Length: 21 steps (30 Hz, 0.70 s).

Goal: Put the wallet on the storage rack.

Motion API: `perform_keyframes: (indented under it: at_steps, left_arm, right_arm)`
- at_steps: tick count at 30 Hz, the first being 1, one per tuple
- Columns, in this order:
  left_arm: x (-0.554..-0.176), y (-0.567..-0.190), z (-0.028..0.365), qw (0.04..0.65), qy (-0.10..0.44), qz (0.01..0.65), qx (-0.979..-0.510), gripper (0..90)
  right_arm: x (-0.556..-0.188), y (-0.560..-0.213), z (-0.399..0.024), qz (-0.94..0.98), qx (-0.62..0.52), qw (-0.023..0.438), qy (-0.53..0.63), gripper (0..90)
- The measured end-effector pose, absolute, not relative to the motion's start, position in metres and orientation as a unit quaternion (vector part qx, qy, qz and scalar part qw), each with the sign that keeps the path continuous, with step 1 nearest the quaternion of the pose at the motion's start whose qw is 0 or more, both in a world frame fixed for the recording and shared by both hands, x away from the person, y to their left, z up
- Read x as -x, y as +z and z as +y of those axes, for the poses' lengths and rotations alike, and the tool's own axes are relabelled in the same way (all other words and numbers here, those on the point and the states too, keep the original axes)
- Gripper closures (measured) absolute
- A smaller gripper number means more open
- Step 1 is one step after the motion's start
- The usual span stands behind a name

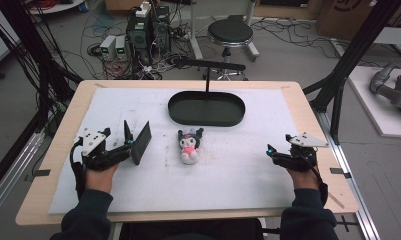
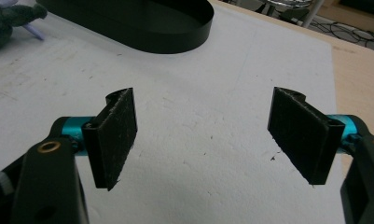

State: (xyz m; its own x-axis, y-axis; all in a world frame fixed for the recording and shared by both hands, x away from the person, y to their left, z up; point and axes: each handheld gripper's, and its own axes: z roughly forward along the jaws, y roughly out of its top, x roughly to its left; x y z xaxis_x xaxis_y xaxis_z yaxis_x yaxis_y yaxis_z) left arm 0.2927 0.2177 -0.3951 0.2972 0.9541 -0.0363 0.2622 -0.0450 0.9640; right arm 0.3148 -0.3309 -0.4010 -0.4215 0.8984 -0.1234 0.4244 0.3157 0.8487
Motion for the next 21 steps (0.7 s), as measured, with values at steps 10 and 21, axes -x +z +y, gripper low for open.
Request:
perform_keyframes:
  at_steps: [10, 21]
  left_arm:
    - [-0.292, -0.403, 0.208, 0.489, 0.349, 0.485, -0.636, 20.8]
    - [-0.3, -0.417, 0.2, 0.458, 0.334, 0.496, -0.658, 21.0]
  right_arm:
    - [-0.315, -0.402, -0.332, 0.752, -0.44, 0.307, 0.383, 24.7]
    - [-0.315, -0.402, -0.331, 0.754, -0.437, 0.308, 0.383, 24.8]
